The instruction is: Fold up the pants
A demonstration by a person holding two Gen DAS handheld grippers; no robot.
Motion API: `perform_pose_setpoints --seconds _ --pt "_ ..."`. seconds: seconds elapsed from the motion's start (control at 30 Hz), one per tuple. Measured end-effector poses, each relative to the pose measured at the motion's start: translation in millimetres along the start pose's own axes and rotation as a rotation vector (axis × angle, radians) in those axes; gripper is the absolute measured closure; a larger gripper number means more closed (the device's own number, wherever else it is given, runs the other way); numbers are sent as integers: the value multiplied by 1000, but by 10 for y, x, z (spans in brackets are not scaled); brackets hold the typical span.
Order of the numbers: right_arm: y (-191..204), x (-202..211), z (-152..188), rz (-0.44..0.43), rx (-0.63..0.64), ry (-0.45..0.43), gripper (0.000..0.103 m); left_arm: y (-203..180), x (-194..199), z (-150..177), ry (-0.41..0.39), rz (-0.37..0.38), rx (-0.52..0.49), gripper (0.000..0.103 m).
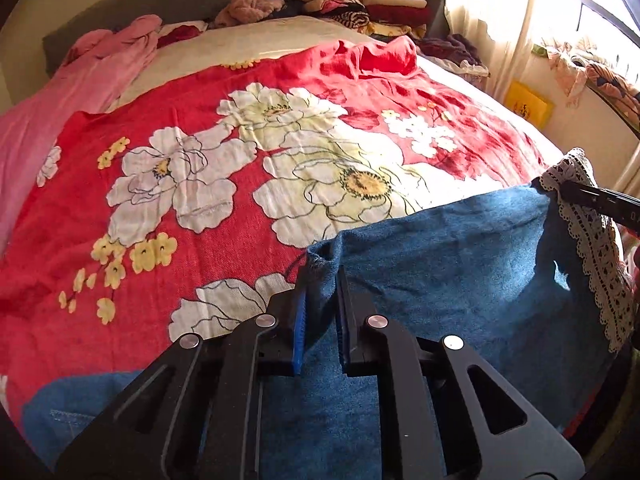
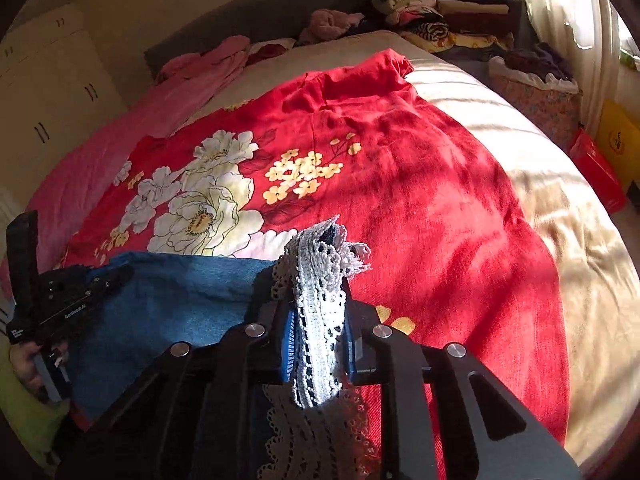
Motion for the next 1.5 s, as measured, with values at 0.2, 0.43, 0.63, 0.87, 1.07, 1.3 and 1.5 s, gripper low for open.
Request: perform_pose_setpoints --seconds 0.2,0.43,0.63,0.87,1.07,1.3,1.5 --pt "-99 -180 -153 84 50 47 86 -10 -97 -143 -14 -54 -3 98" --pt "-392 -496 126 101 -59 124 68 -35 -425 73 19 -107 -41 94" --pt "-373 77 43 49 -161 -40 45 185 -174 13 -5 -118 19 60" --pt "-172 668 450 -24 -236 -94 39 357 297 138 -37 -63 101 31" --pt "-109 781 959 -50 -297 -19 39 264 585 503 -25 14 106 22" --pt "-85 582 1188 44 -241 98 40 152 632 1087 56 51 84 22" --pt "109 563 1192 98 -107 127 83 328 510 1308 93 -14 114 22"
Point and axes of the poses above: each gripper's, at about its wrist camera, not at the fingertips, and x roughly against the way its jaws point, y to its left, z to its underside, the point moved 8 cm from there along -x, roughly the way its jaws point, and after that the axes turned 10 degrees about -z, right-handed, at the moved point
